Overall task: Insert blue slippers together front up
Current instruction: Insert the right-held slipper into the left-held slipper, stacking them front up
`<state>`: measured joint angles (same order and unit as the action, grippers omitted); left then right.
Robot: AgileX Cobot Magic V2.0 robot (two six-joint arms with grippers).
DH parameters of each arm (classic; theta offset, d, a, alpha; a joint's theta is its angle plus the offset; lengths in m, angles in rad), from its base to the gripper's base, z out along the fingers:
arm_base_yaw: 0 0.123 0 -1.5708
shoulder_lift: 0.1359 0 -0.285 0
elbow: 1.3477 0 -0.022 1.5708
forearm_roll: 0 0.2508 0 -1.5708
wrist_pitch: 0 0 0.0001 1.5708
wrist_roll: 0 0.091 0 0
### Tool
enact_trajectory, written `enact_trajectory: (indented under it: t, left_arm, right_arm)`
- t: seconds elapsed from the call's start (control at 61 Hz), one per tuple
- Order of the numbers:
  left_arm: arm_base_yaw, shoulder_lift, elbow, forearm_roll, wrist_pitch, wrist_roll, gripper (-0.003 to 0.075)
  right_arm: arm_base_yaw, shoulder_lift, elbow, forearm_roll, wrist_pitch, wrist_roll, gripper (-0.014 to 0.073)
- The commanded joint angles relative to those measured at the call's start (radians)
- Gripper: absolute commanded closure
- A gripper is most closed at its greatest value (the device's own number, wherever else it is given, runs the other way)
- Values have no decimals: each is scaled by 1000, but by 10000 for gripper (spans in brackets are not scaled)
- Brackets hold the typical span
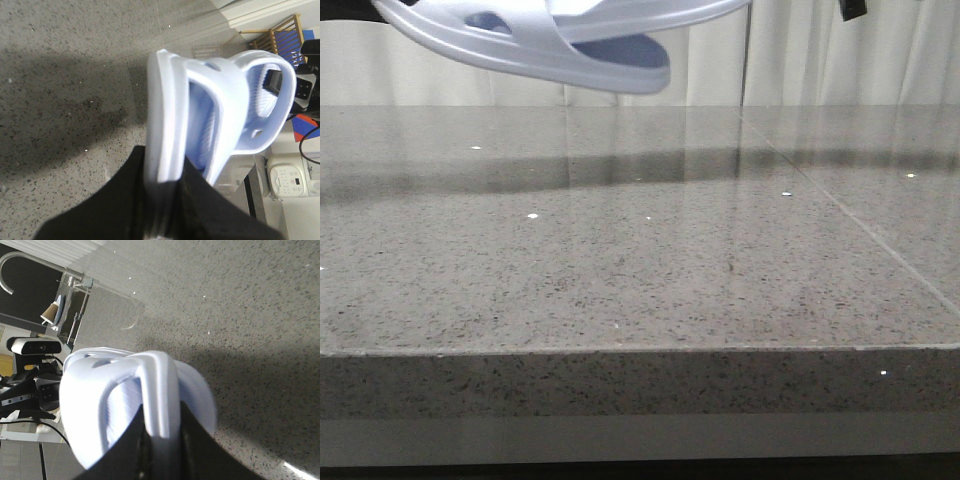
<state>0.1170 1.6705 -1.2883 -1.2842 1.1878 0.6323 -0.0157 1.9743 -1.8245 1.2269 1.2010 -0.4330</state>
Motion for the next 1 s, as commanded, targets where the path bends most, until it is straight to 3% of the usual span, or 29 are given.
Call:
enact_trajectory:
  t: [0.0,0.377,0.672,0.737,0.917,0.983]
  left_arm:
    - [-28,-49,-24,-133,101,-6,739]
    - [-54,-49,-24,-145,101,-6,739]
    - [-54,-49,-24,-145,101,-6,739]
    - [-54,-49,-24,-145,101,-6,739]
    - [-54,-49,-24,-145,101,-6,739]
    - [-54,-49,-24,-145,101,-6,739]
  right_arm:
    - [35,-42,-29,105,25,-15,662]
    - [108,-13,-29,177,31,-40,662]
    - [108,-13,-29,136,37,-36,659]
    - [108,-13,-29,83,21,-9,619]
    - [81,-16,-42,-65,40,45,386]
    - [62,-22,-42,-66,51,46,356]
